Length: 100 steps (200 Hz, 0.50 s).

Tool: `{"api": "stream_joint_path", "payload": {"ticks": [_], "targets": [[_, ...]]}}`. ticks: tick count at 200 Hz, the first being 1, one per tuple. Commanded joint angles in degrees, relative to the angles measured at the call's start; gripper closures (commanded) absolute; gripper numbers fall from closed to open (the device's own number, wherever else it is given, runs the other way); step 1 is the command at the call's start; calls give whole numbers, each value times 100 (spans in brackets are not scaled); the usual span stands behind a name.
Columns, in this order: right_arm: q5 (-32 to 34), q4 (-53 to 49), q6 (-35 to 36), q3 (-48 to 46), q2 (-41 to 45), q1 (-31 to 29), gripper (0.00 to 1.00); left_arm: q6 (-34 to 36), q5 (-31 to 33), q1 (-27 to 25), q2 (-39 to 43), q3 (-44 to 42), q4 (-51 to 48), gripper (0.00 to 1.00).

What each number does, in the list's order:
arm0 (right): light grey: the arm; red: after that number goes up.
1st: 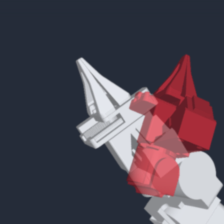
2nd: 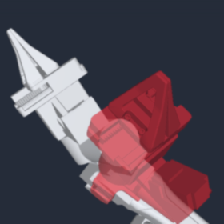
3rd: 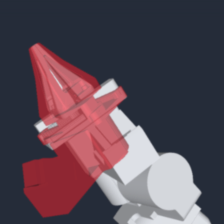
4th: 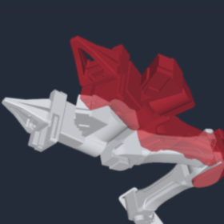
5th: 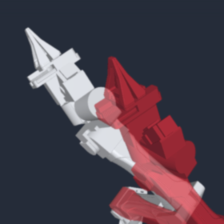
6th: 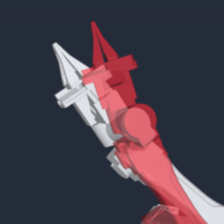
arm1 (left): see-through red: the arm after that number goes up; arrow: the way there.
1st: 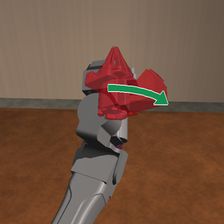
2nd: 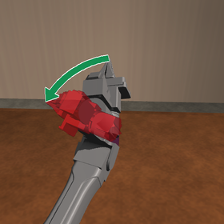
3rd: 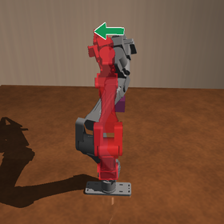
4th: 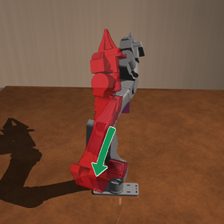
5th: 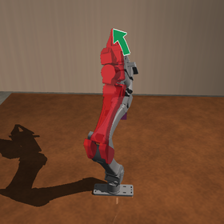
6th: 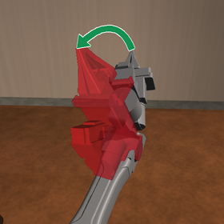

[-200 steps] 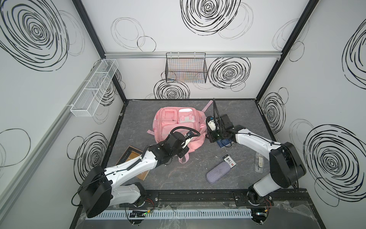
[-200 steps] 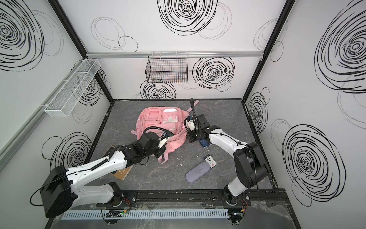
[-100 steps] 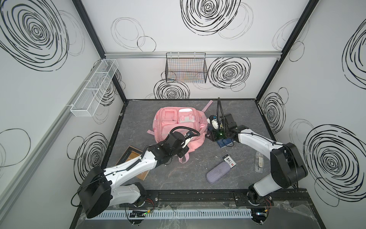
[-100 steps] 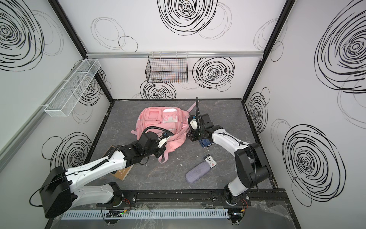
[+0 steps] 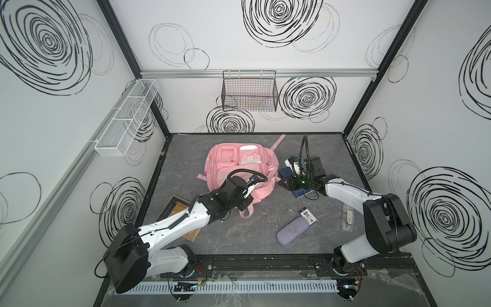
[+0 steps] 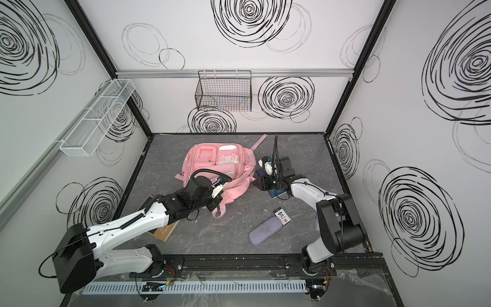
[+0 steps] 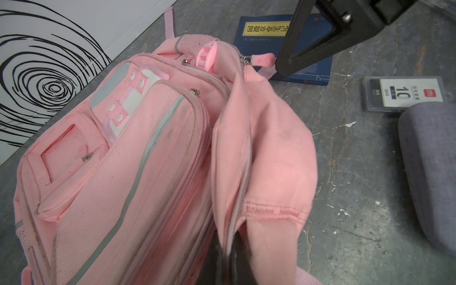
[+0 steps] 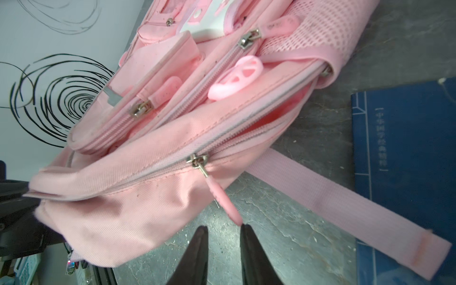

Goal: Pack the student bag
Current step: 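Close the right gripper on the pink zipper pull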

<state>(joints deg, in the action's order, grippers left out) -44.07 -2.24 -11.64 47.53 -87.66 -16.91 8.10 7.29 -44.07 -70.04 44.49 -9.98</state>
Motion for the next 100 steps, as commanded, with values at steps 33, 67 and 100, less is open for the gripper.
{"api": "stream_joint_path", "payload": {"ticks": [33,67,100], "targets": [[-816,1352,-182,-208,-335,146,70,-65,27,71,165,112,606,100],[-1003,1792,-170,-210,-518,171,68,-63,6,66,155,103,609,100],[-1103,2001,-116,-274,-584,188,68,-62,-8,67,144,108,613,100]]}}
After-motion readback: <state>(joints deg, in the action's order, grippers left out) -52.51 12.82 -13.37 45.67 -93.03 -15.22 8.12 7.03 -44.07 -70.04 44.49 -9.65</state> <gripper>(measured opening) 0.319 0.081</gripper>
